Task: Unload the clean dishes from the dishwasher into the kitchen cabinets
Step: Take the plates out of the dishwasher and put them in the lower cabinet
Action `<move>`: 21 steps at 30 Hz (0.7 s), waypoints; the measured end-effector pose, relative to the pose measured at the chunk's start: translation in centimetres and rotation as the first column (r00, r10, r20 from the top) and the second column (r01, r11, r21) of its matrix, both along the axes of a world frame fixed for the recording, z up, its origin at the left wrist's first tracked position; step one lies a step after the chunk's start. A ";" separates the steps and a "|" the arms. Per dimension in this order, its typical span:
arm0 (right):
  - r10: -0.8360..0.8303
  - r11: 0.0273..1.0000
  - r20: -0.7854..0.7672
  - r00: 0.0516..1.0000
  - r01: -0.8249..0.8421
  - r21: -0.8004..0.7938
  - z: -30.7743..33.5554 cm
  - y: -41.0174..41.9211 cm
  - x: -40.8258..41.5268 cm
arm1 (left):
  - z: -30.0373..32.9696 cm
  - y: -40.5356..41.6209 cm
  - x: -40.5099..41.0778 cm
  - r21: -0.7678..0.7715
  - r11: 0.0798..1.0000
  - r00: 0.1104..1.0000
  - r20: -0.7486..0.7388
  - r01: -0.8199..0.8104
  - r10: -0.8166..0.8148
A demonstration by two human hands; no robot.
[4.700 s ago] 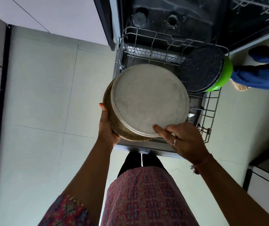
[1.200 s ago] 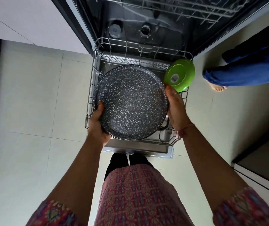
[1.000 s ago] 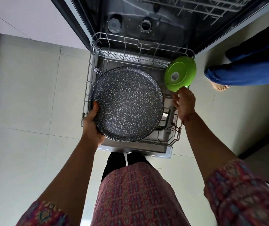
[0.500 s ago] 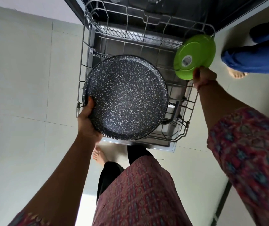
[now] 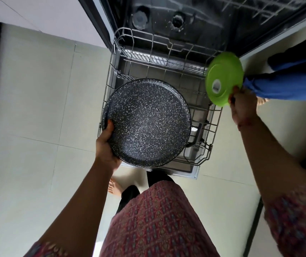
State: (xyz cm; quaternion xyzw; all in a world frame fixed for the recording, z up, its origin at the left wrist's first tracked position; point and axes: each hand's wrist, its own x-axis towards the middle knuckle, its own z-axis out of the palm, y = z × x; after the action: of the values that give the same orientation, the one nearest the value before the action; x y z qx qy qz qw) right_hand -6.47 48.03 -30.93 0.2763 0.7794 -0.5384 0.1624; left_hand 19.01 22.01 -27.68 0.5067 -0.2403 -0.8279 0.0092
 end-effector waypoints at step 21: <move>0.819 0.509 -0.533 0.210 -0.695 0.508 20.1 -16.4 30.5 | 12.7 -12.8 11.9 0.056 0.988 0.983 -0.108 -0.143 0.148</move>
State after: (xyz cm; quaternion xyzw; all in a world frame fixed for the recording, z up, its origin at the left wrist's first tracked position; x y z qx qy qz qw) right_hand 24.07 31.64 -10.81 -0.3671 0.8447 -0.3848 0.0602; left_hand 30.93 9.26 -14.97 0.4760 -0.1817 -0.8575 0.0709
